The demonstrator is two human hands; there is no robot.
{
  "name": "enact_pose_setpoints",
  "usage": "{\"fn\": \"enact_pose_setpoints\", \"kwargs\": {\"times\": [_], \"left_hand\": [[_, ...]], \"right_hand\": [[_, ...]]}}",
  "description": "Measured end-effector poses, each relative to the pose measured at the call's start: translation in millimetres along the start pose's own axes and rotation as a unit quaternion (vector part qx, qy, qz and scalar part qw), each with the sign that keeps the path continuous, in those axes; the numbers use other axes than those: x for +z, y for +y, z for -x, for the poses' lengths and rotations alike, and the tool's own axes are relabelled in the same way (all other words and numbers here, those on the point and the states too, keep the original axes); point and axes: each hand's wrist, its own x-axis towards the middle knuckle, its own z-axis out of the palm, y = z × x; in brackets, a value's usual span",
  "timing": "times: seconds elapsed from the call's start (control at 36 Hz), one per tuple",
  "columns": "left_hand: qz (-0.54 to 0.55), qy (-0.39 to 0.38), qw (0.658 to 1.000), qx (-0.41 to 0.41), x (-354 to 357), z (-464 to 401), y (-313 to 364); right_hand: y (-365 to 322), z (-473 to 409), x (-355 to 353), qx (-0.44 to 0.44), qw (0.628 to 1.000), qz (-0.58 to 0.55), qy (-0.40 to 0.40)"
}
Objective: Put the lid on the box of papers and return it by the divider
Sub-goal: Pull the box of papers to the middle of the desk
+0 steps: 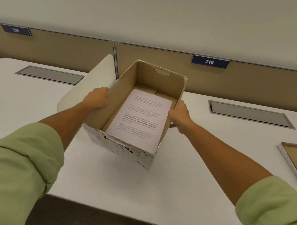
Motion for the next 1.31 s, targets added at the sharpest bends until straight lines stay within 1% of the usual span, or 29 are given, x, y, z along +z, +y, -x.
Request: {"fn": "enact_pose_setpoints", "kwargs": {"times": [0.14,0.25,0.42,0.58,0.72,0.78,0.81,0.86,1.0,1.06,1.14,1.31], "left_hand": [[0.004,0.022,1.000,0.022,-8.0,44.2,46.4],[-0.005,0.026,0.999,0.035,-6.8,77.8,87.0],[0.006,0.045,0.998,0.049,7.6,125.3,144.4],[0.038,0.063,0.996,0.054,27.6,165.6,201.5],[0.057,0.076,0.994,0.051,44.3,184.8,240.8],[0.069,0.075,0.992,0.072,60.5,186.5,271.2],[0.077,0.076,0.991,0.074,62.5,188.7,272.2],[0.087,0.066,0.991,0.081,86.2,169.1,300.0],[0.112,0.076,0.989,0.055,104.8,176.6,296.0],[0.132,0.062,0.988,0.041,127.9,165.1,305.2],[0.142,0.059,0.988,0.028,142.6,178.2,302.0],[0.131,0.054,0.990,0.005,164.9,191.0,285.9]], "right_hand": [[3.2,28.1,-52.2,-0.032,0.999,0.012,0.029],[15.0,52.1,-95.5,-0.044,0.998,-0.002,0.050],[31.0,85.6,-157.8,-0.056,0.996,-0.034,0.057],[48.3,111.7,-215.4,-0.073,0.994,-0.029,0.081],[67.6,126.6,-253.7,-0.081,0.991,-0.040,0.100],[85.1,131.9,-283.0,-0.077,0.988,-0.042,0.123],[89.2,130.6,-283.7,-0.075,0.988,-0.039,0.127],[107.5,119.6,-305.0,-0.065,0.983,-0.045,0.164],[118.6,118.2,-300.3,-0.080,0.981,-0.036,0.171],[127.5,105.5,-305.9,-0.064,0.982,-0.021,0.177],[140.3,106.1,-302.5,-0.050,0.981,-0.004,0.187],[161.1,105.3,-285.5,-0.029,0.985,0.006,0.170]]}}
